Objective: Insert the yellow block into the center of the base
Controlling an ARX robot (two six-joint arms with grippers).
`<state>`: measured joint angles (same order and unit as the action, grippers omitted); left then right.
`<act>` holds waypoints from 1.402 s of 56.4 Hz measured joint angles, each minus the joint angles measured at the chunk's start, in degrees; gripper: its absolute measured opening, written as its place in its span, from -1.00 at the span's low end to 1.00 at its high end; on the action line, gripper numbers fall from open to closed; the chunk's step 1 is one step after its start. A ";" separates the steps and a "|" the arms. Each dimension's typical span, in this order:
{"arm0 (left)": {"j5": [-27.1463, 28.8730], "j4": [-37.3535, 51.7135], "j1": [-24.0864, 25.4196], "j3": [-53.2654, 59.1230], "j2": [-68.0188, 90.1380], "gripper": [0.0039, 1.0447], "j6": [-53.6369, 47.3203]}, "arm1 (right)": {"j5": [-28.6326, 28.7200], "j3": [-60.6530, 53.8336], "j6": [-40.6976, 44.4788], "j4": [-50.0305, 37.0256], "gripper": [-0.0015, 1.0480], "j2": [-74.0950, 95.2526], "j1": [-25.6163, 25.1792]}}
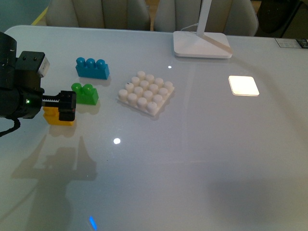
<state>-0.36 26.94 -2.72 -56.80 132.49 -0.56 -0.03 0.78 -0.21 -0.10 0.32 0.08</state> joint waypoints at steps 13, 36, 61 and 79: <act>0.42 -0.79 0.22 -1.31 1.16 0.86 0.50 | 0.00 0.00 0.00 0.00 0.83 0.00 0.00; 0.57 -1.70 0.33 -3.39 3.02 0.86 1.33 | 0.00 0.00 0.00 0.00 0.83 0.00 0.00; 0.48 -1.73 0.33 -3.54 3.82 0.86 1.31 | 0.00 0.00 0.00 0.00 0.83 0.00 0.00; 0.44 -1.73 0.24 -4.68 5.33 0.86 1.31 | 0.00 0.00 0.00 0.00 0.83 0.00 0.00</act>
<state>0.08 25.21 -2.48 -61.47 137.82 0.75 -0.03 0.78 -0.21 -0.10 0.32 0.08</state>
